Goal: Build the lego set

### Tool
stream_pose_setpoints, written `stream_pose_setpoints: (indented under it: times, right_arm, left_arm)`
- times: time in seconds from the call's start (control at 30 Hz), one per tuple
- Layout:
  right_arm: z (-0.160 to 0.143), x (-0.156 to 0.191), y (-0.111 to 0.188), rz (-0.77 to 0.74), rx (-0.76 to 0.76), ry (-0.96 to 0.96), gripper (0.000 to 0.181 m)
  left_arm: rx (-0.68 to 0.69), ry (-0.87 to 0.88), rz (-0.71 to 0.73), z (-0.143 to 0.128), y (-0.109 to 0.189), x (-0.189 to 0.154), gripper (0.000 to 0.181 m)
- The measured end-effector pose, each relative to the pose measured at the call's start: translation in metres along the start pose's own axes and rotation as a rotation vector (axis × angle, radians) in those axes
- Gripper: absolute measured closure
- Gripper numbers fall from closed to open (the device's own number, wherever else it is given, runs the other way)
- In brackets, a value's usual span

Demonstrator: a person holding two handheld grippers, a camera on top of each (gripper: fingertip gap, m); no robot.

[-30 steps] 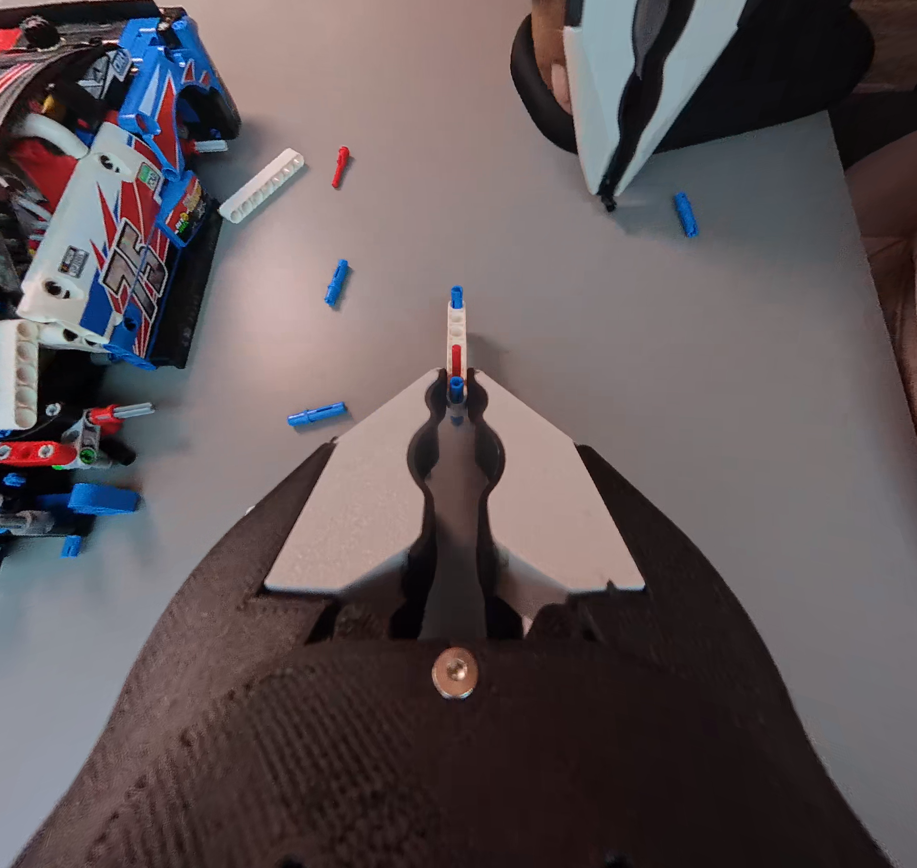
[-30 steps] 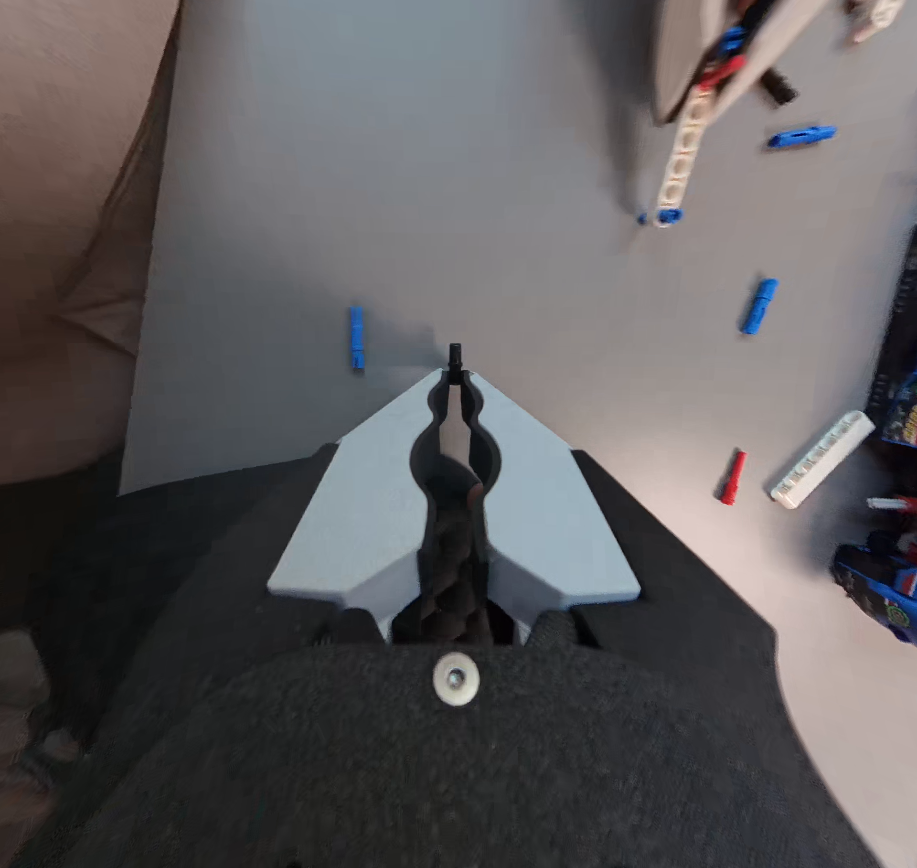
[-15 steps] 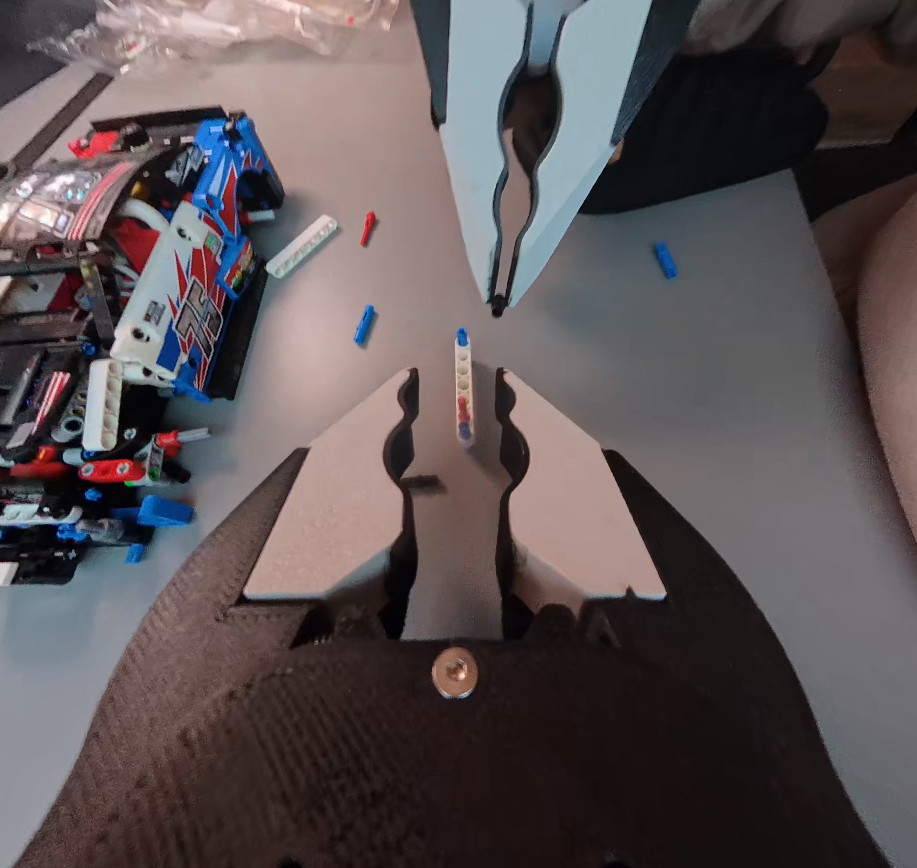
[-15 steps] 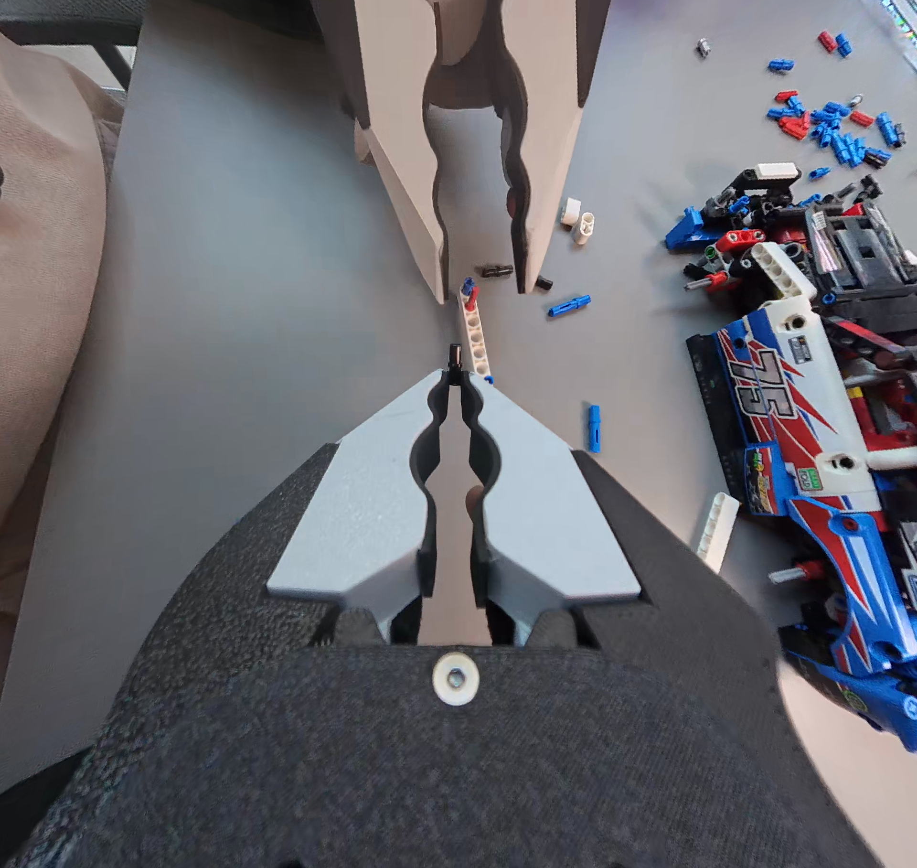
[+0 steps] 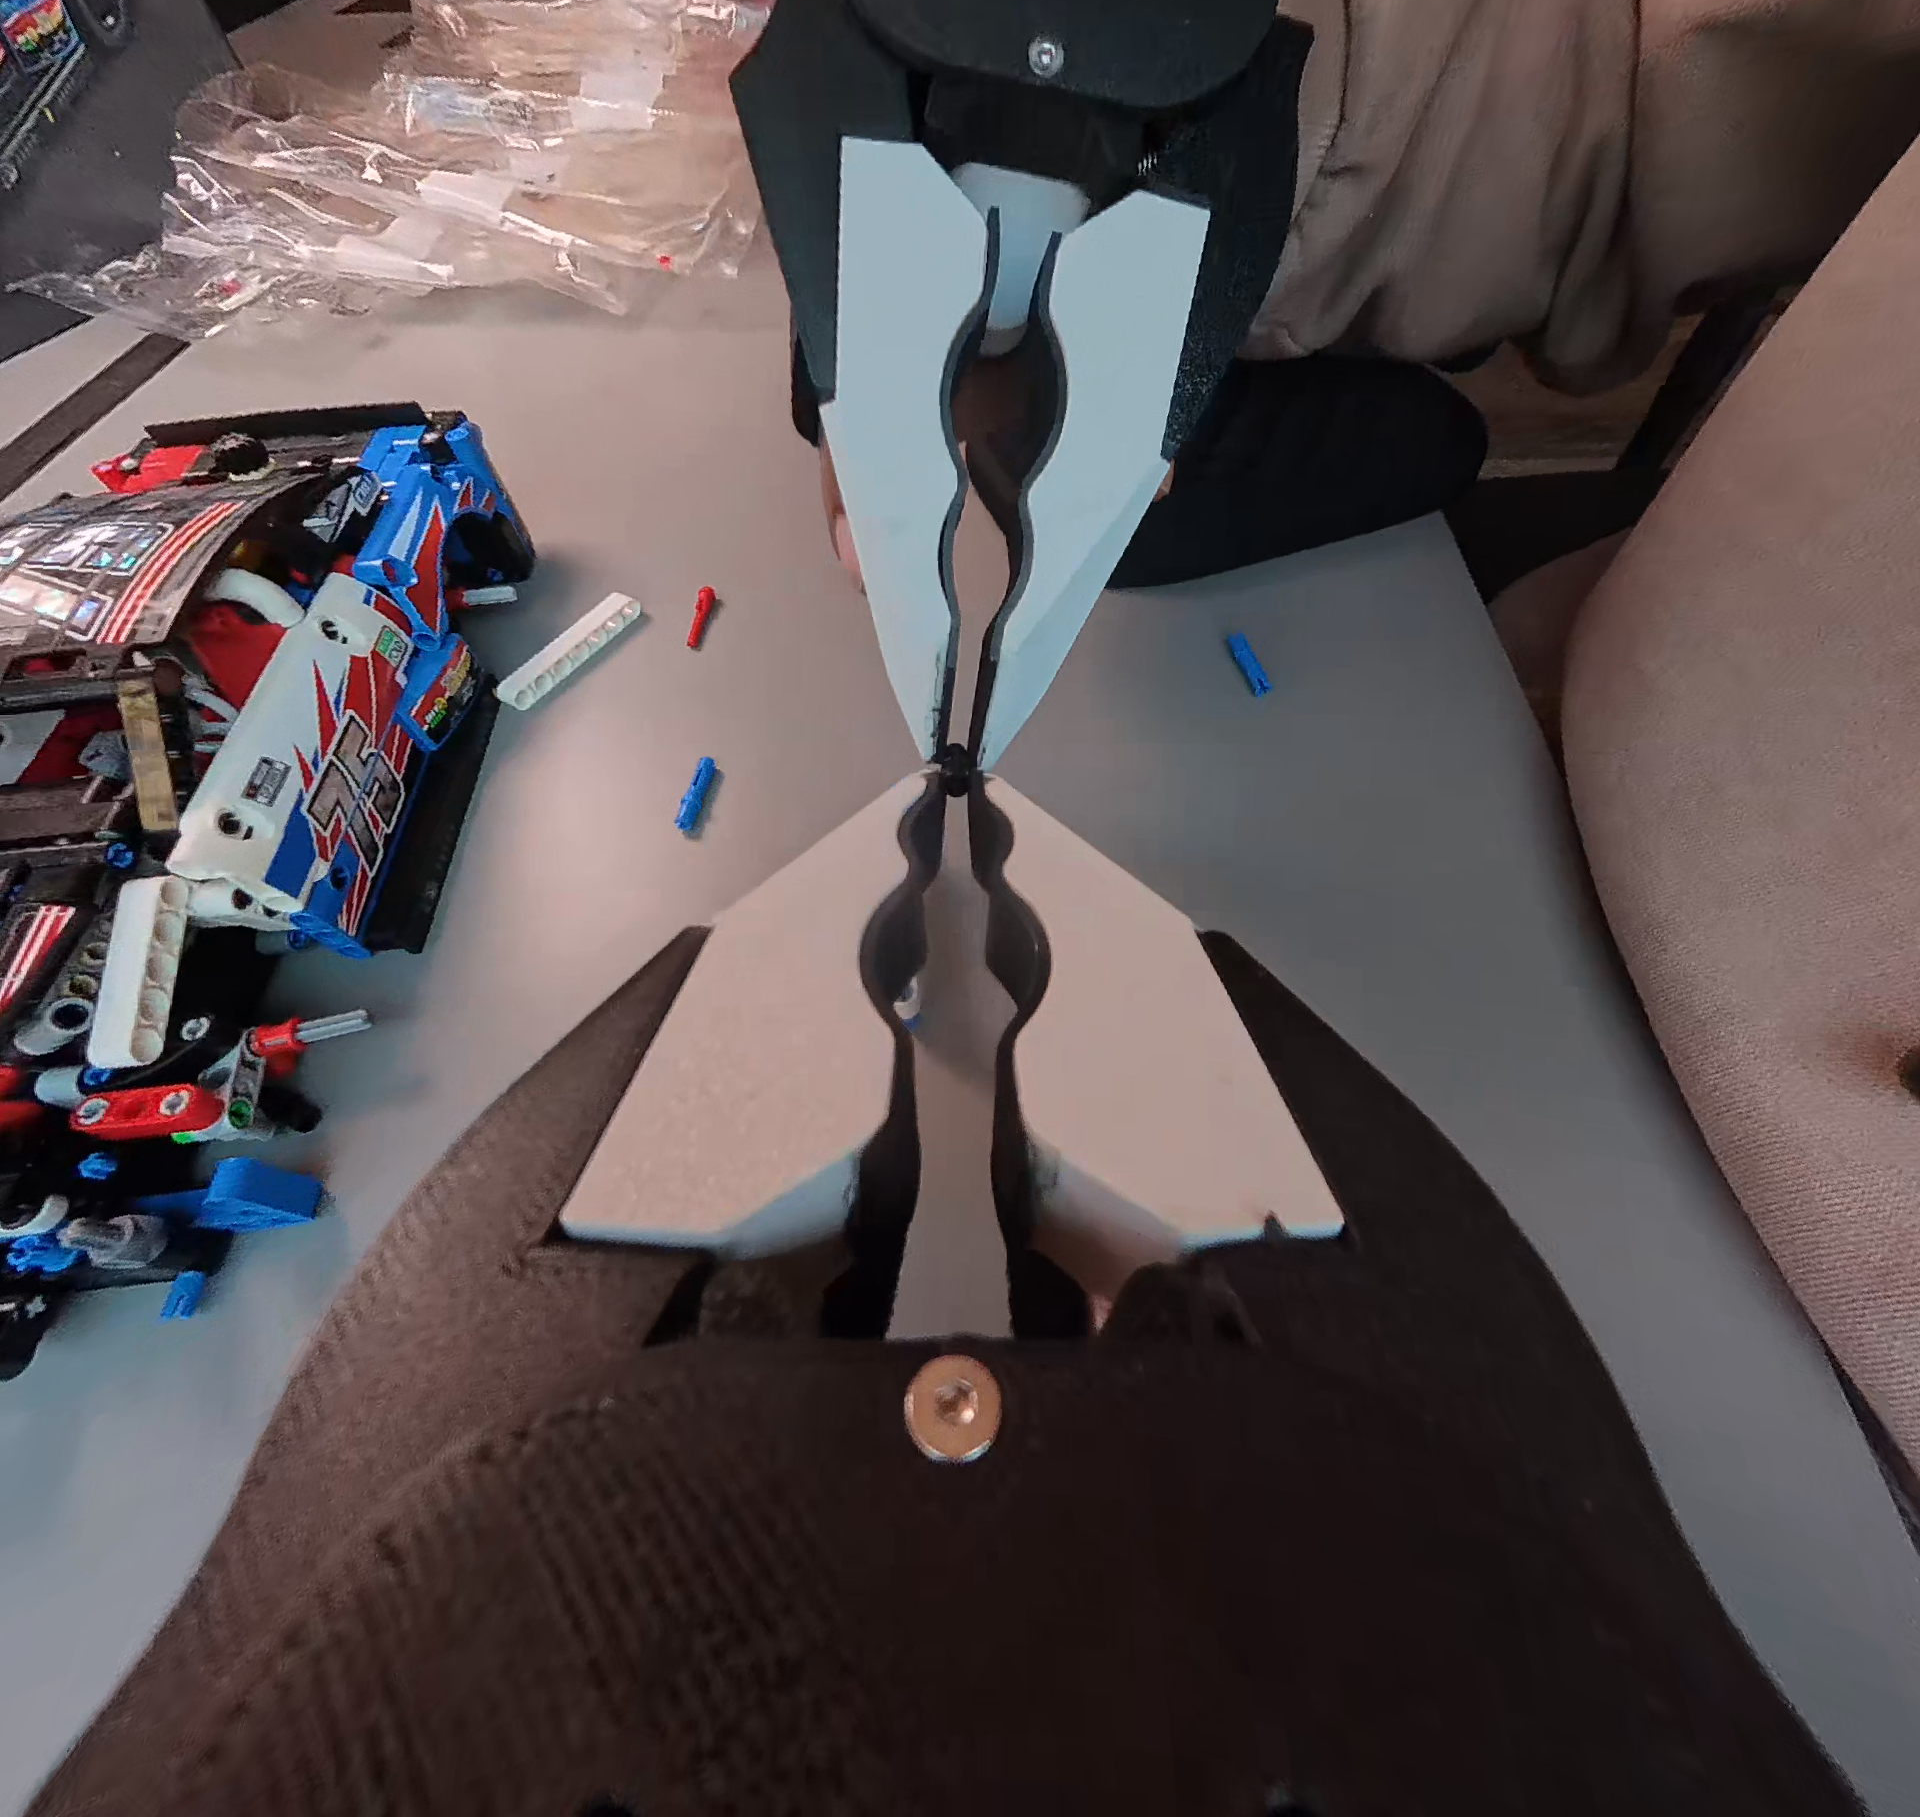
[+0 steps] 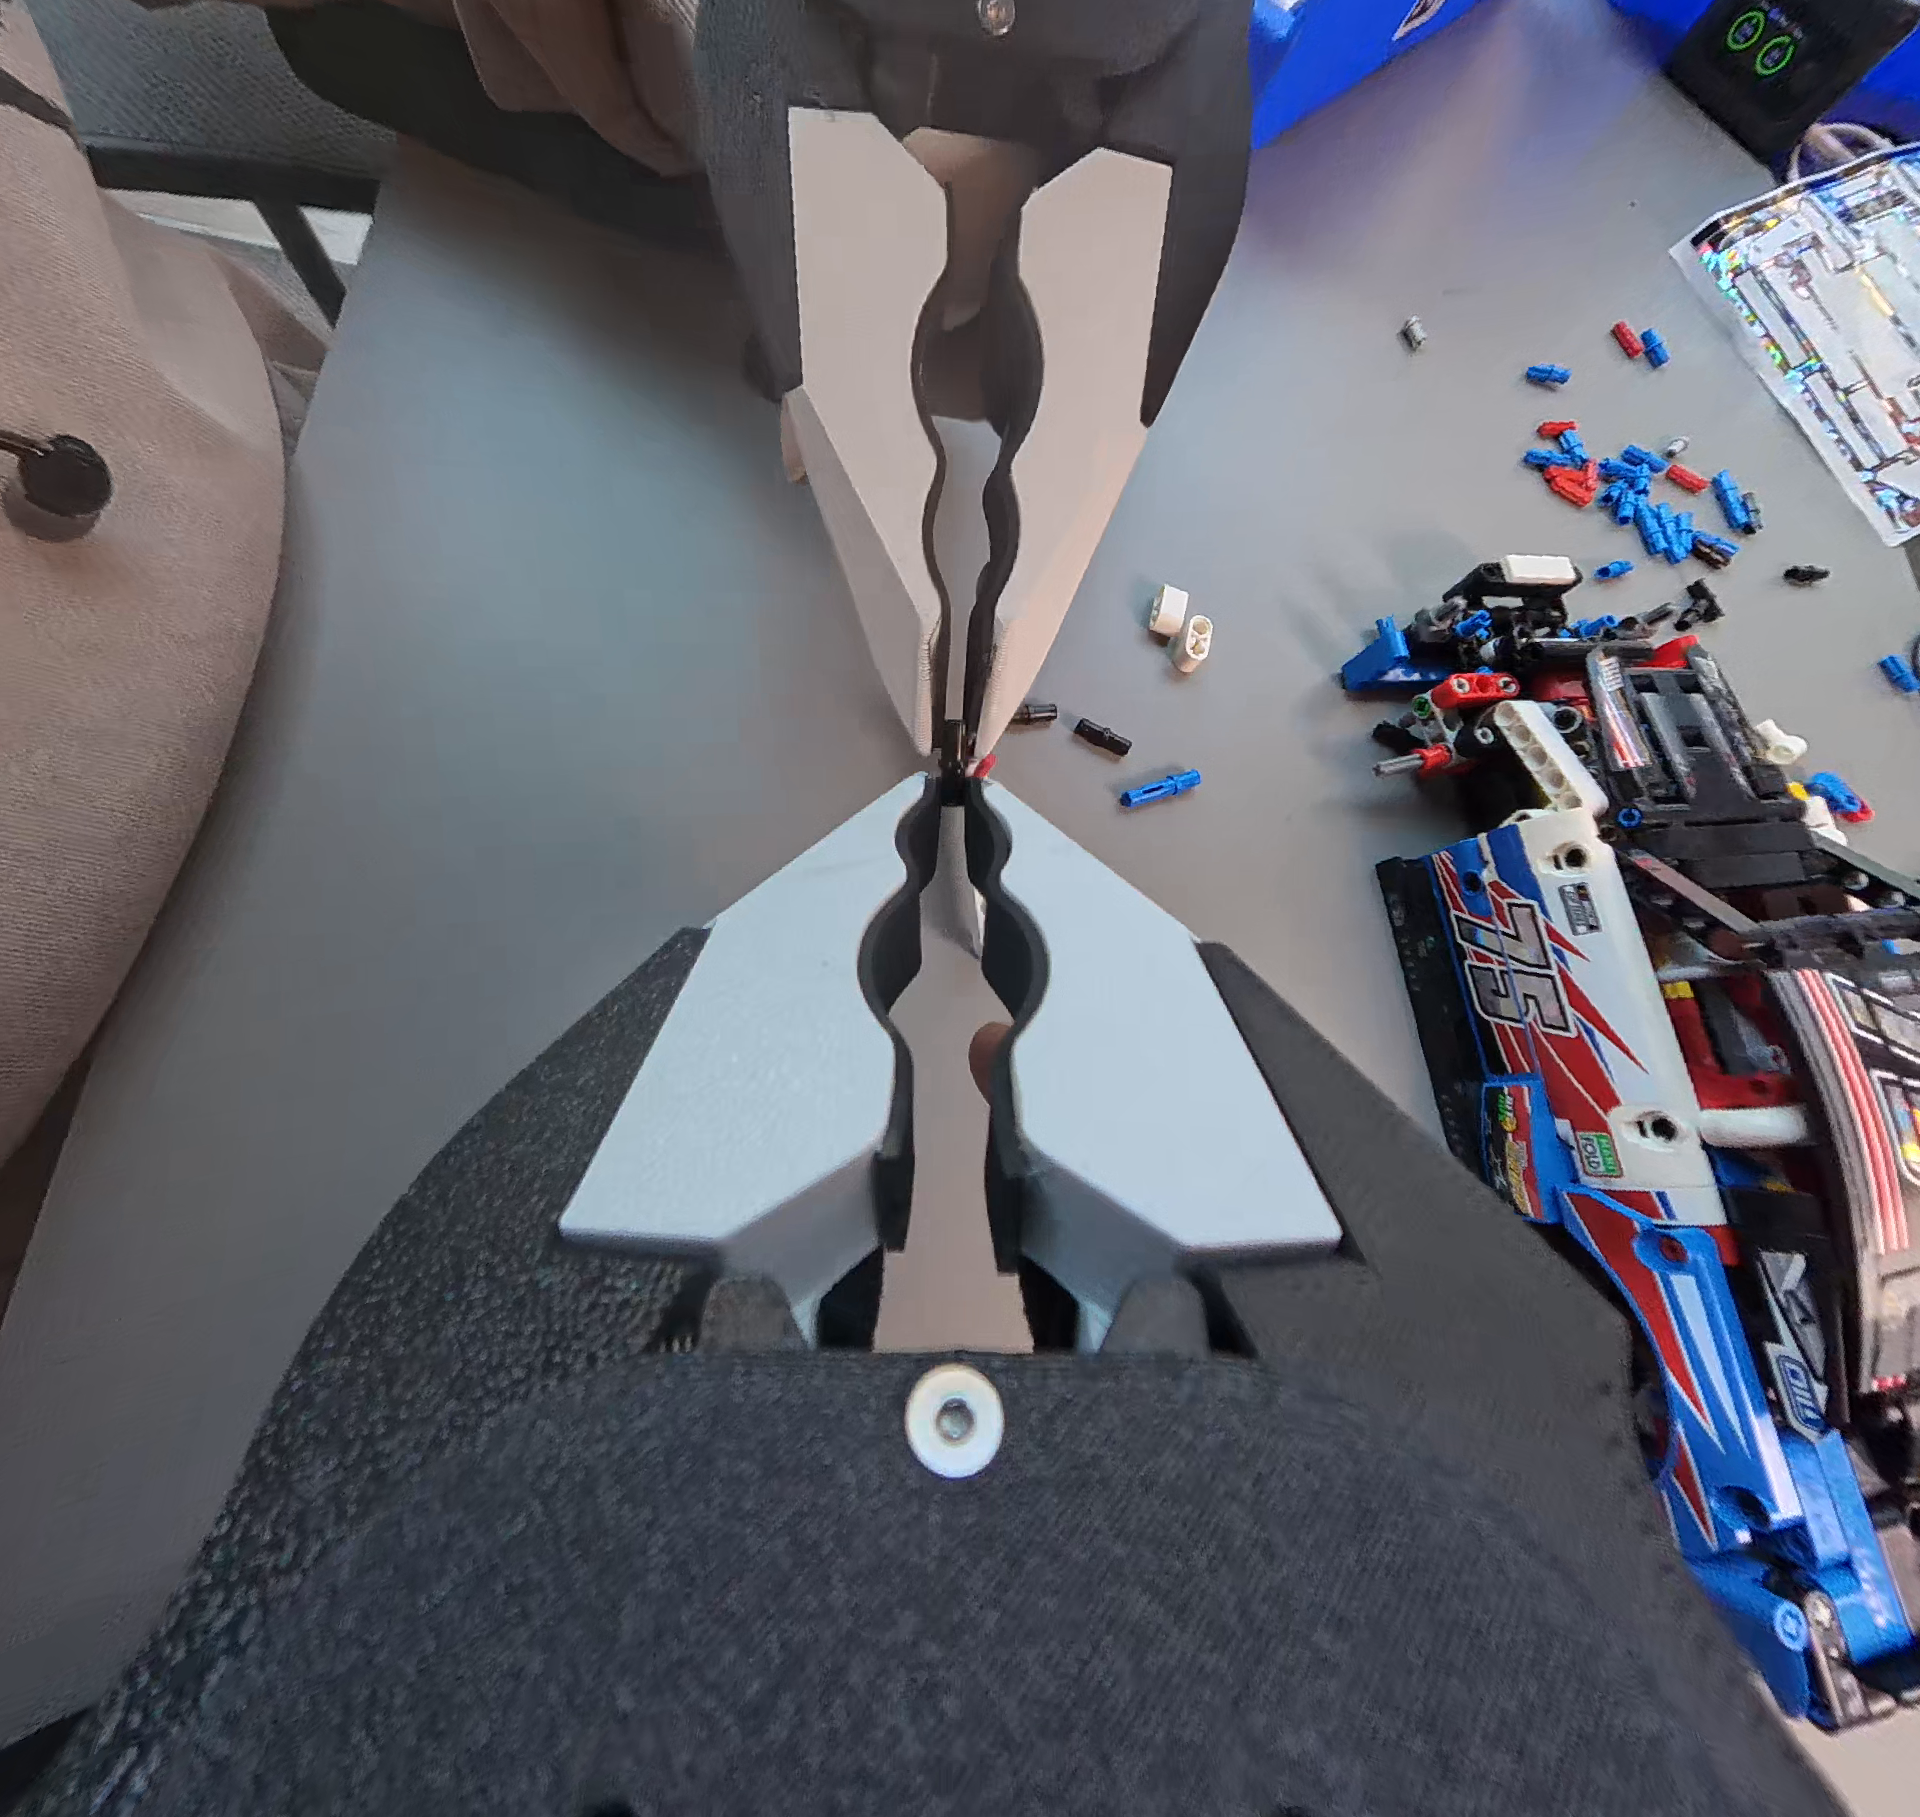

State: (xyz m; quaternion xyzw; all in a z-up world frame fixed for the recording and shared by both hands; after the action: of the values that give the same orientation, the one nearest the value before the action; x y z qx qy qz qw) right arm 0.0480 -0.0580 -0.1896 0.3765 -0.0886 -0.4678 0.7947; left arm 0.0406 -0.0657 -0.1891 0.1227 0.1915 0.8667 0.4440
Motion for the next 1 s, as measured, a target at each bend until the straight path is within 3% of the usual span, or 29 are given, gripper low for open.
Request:
stream_pose_setpoints:
  times: [0.03,0.2,0.3,0.67,1.0]
  right_arm:
    - [0.004,0.000,0.003,-0.001,-0.039,-0.004,0.179]
    - [0.044,-0.009,0.035,-0.093,-0.407,-0.014,0.175]
    - [0.056,-0.013,0.045,-0.183,-0.496,0.040,0.166]
    - [0.069,-0.010,0.040,-0.318,-0.430,0.289,0.173]
    - [0.072,-0.010,0.042,-0.322,-0.427,0.338,0.175]
  left_arm:
    - [-0.036,0.030,-0.019,0.005,0.003,0.000,0.179]
    - [-0.383,0.329,-0.224,0.047,0.036,0.004,0.180]
    - [-0.490,0.440,-0.311,0.057,0.048,0.007,0.180]
    - [-0.516,0.593,-0.465,0.057,0.047,0.003,0.180]
    - [-0.552,0.685,-0.555,0.061,0.051,0.004,0.180]
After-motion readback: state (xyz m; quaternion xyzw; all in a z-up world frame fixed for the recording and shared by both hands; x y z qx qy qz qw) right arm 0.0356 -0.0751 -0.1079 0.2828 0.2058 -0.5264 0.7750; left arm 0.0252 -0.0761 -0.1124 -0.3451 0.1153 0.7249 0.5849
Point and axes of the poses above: each gripper's, where its closed fingertips meet, y back along the fingers, z out of its top, x = y × z across the jaws, the point moved 1 cm from there along y, back along the fingers, and after that the axes turned 4 degrees about x, right-handed, at the moved point
